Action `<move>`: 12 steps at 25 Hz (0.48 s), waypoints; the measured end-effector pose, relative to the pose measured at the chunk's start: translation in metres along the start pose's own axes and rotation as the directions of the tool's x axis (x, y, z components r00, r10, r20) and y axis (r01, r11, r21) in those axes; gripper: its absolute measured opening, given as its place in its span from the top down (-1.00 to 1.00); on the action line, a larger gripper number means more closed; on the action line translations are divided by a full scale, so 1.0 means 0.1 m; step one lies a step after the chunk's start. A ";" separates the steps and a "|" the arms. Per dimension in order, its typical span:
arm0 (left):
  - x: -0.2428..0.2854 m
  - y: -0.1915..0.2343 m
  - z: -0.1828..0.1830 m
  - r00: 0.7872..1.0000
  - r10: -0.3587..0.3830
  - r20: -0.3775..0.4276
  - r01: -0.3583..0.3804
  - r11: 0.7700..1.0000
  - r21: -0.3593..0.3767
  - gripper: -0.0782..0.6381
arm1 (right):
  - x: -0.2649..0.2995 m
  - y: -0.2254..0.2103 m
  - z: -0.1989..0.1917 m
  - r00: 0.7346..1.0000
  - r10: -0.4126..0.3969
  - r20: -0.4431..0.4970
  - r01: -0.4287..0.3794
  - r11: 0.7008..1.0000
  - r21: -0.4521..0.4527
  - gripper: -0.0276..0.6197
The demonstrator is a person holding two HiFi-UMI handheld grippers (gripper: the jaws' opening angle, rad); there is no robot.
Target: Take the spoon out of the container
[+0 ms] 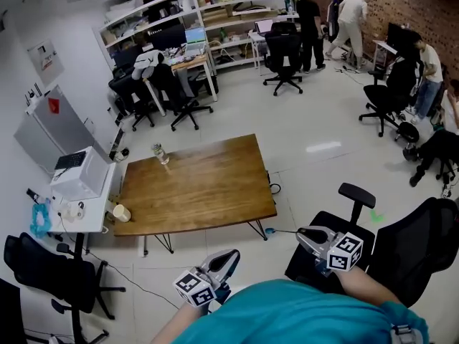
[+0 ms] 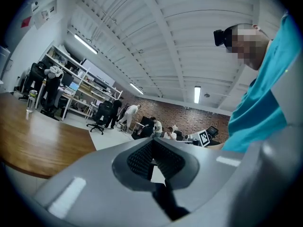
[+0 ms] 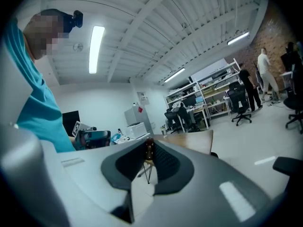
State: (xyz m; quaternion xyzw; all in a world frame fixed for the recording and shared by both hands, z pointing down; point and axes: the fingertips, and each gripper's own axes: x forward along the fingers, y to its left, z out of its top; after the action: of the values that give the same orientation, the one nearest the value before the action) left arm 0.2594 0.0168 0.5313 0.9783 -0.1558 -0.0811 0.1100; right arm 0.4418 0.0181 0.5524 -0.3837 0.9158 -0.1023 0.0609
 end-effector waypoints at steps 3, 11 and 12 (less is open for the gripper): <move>-0.20 0.17 0.09 1.000 -0.002 0.011 0.002 1.000 0.016 0.79 | 0.26 0.08 -0.09 1.000 0.006 -0.015 -0.006 1.000 -0.008 0.78; -0.40 0.28 0.17 1.000 -0.005 0.028 0.005 1.000 0.016 0.79 | 0.44 0.21 -0.07 1.000 0.010 -0.021 -0.011 1.000 -0.023 0.78; -0.40 0.29 0.18 1.000 -0.009 0.029 0.009 1.000 0.020 0.79 | 0.45 0.22 -0.07 1.000 0.010 -0.020 -0.011 1.000 -0.023 0.78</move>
State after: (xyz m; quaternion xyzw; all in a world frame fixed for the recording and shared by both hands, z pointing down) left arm 0.2100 -0.0008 0.5260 0.9787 -0.1537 -0.0942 0.0978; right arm 0.3945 0.0020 0.5529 -0.3785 0.9195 -0.0950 0.0476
